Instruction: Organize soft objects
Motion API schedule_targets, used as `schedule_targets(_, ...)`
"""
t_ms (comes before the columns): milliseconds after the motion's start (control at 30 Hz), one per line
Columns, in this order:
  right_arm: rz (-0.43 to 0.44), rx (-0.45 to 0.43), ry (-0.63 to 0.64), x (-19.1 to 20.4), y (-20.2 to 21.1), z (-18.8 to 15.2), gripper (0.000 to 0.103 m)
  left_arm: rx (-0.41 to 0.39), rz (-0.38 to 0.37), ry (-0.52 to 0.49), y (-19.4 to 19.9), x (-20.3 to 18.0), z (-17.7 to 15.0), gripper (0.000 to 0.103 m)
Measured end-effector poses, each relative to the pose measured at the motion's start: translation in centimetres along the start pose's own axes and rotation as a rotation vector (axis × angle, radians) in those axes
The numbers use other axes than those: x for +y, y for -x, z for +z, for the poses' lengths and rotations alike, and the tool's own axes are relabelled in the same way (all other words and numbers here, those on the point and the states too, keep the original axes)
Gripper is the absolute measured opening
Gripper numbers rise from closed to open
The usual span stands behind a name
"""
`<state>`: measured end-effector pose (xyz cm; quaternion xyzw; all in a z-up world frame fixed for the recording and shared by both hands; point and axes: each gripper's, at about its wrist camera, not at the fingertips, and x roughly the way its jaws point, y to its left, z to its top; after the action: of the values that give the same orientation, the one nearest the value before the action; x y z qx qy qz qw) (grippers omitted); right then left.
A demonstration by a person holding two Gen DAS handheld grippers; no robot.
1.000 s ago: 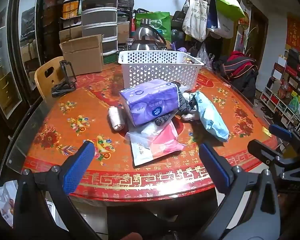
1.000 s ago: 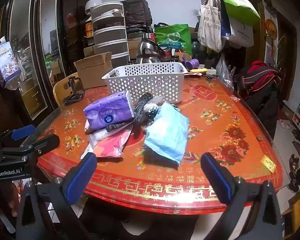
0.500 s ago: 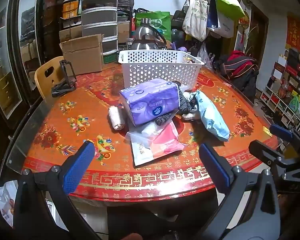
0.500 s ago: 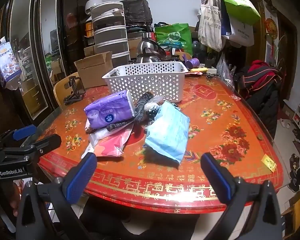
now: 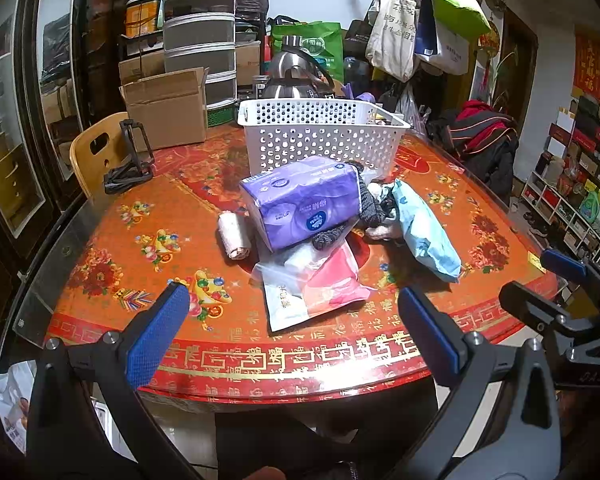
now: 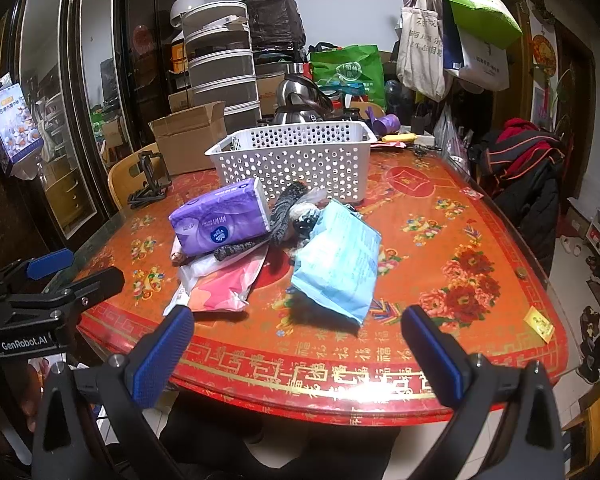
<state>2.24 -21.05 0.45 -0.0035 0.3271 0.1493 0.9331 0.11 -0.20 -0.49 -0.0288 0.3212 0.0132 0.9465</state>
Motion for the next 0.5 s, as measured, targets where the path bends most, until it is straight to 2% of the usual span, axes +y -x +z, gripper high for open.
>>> schedule_targets(500,0.0,0.001,-0.001,-0.07,0.06,0.03,0.103,0.0,-0.002,0.003,-0.11,0.29,0.13,0.103)
